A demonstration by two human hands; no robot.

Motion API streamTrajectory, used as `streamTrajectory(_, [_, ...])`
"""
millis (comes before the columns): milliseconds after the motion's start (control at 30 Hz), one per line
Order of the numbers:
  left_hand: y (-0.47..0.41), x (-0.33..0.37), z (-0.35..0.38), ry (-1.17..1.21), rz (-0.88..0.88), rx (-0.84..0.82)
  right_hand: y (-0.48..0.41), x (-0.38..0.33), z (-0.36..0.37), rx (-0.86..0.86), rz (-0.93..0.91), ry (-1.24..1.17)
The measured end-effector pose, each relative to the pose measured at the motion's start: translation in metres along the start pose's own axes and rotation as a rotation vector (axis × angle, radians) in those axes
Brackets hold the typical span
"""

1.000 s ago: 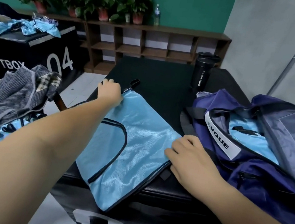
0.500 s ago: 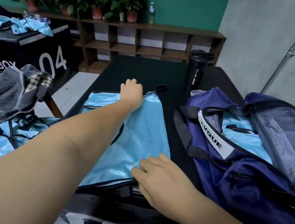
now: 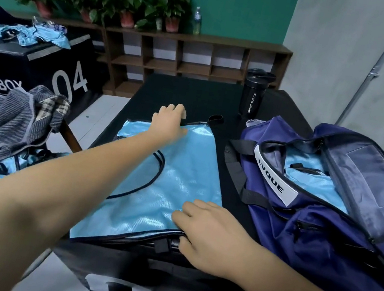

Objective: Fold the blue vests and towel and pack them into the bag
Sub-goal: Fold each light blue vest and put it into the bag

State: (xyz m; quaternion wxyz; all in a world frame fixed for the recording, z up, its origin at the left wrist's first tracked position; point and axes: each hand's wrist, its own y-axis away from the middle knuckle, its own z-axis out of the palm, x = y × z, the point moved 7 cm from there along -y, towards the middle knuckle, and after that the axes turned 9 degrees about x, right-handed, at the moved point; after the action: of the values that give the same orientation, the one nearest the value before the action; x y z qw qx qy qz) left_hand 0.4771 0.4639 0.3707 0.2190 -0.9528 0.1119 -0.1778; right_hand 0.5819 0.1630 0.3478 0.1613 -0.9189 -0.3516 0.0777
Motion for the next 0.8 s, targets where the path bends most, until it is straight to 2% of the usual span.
streamTrajectory(167, [0.078,0.005,-0.041,0.216,0.017,-0.104,0.001,0.012,-0.007,-0.073,0.053,0.004])
streamTrajectory(367, [0.184,0.037,-0.088,0.307,0.207,-0.215,0.000,0.015,-0.008,-0.131,0.114,0.037])
streamTrajectory(467, [0.228,0.058,-0.109,0.260,0.338,-0.241,-0.004,0.013,-0.007,-0.144,0.142,0.057])
streamTrajectory(600, [0.264,0.065,-0.115,0.059,0.467,-0.172,-0.010,0.014,-0.007,-0.145,0.161,0.086])
streamTrajectory(800, [0.269,0.046,-0.096,-0.074,0.440,-0.135,-0.011,0.016,-0.008,-0.155,0.165,0.064])
